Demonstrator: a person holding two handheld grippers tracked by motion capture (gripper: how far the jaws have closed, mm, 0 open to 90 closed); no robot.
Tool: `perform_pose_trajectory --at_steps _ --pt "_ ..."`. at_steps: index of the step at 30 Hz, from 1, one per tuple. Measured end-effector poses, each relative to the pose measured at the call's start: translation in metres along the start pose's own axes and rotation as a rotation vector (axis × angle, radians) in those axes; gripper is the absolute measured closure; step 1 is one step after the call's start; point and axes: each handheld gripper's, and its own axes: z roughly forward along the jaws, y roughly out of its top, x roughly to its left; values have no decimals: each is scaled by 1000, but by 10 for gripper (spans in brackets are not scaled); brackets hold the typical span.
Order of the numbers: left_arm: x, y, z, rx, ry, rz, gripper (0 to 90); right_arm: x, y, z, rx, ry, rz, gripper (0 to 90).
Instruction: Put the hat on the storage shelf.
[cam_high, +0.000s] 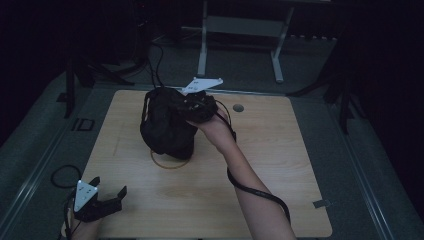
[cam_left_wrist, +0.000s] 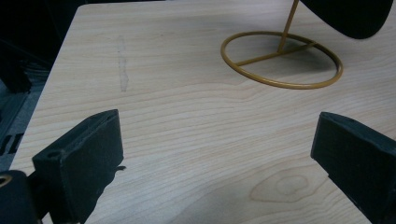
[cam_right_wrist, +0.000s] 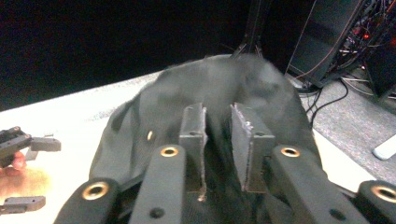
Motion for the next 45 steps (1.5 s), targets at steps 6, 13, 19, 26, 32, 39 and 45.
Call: perform_pose_trajectory --at_steps 6,13,19,26,32,39,45 --pt "-1 0 0 4 -9 5 28 5 0 6 6 4 -4 628" --pt "-2 -1 0 2 -10 -1 28 1 0 7 14 21 32 568" --pt "-3 0 1 5 -10 5 28 1 0 7 16 9 42 524" --pt "-3 0 1 2 -11 0 28 -2 1 5 14 10 40 459" --pt "-2 0 0 -2 -4 -4 28 -5 1 0 -27 13 59 377" --pt "-3 0 0 7 -2 5 28 -5 -4 -9 -2 34 55 294" --pt "-3 0 1 9 -3 2 28 -3 -10 -22 -24 71 43 187"
